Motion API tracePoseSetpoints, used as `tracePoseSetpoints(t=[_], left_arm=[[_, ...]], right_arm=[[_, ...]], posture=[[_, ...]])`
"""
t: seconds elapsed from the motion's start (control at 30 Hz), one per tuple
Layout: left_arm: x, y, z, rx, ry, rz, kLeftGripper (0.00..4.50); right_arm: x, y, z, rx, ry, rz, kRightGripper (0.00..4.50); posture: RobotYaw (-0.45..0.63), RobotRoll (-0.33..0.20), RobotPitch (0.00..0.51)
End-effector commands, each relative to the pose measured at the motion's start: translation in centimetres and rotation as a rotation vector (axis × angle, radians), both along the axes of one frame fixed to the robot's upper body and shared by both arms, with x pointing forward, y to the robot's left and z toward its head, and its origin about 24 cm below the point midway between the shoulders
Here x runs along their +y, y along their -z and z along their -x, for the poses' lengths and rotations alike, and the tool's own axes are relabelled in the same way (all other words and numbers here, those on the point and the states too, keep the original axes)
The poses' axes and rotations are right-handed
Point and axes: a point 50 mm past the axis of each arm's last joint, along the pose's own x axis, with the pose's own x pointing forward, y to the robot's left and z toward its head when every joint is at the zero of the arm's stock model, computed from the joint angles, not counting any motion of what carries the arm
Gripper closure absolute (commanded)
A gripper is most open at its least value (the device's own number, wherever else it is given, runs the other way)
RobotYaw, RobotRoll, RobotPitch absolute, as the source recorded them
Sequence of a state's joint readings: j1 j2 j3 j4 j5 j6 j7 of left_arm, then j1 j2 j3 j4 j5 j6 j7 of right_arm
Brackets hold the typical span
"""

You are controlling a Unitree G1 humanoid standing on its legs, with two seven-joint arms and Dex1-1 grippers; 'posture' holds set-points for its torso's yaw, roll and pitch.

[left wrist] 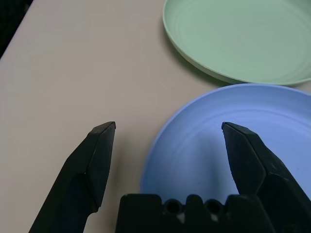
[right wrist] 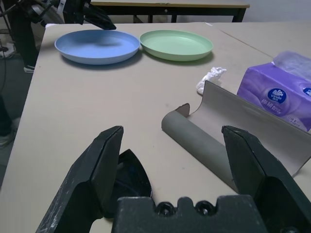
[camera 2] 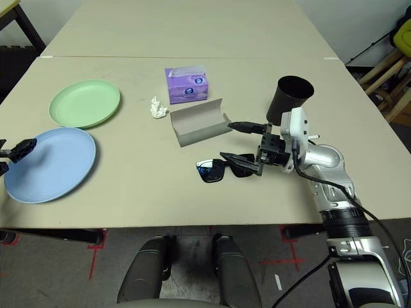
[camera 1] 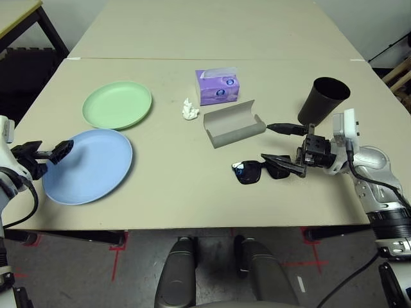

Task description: Organize and tidy the items on the table.

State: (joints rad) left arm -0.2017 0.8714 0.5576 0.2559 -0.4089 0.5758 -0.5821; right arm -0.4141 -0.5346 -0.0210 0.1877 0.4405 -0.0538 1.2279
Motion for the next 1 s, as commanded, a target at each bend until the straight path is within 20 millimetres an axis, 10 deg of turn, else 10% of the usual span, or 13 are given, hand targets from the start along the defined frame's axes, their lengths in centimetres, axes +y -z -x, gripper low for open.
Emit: tracePoseSetpoints(t=[0.03,0.5,0.9,1.0], left_arm=[[0.7,1.0,0.3,0.054,-0.022,-0.003,0.04],[2.4,1.7,1.0,0.116,-0.079,0.05,0.04],[2.8,2.5,2.0,0.197,-0.065,0.136,4.43],[3.3,3.1,2.9,0.235,-0.065,0.155,4.47]], right_arm=[[0.0,-0.2,-0.1,-0.01,0.01,-0.007,0.0],[0.1,-0.3,0.3,-0.013,0.015,-0.009,0.0],[0.2,-0.6,0.3,-0.031,0.018,-0.005,0.0],[0.2,-0.6,0.3,-0.035,0.02,-0.004,0.0]], posture=[[0.17,0.0,0.163],[0.16,0.0,0.164],[0.15,0.0,0.162],[0.15,0.0,0.16]])
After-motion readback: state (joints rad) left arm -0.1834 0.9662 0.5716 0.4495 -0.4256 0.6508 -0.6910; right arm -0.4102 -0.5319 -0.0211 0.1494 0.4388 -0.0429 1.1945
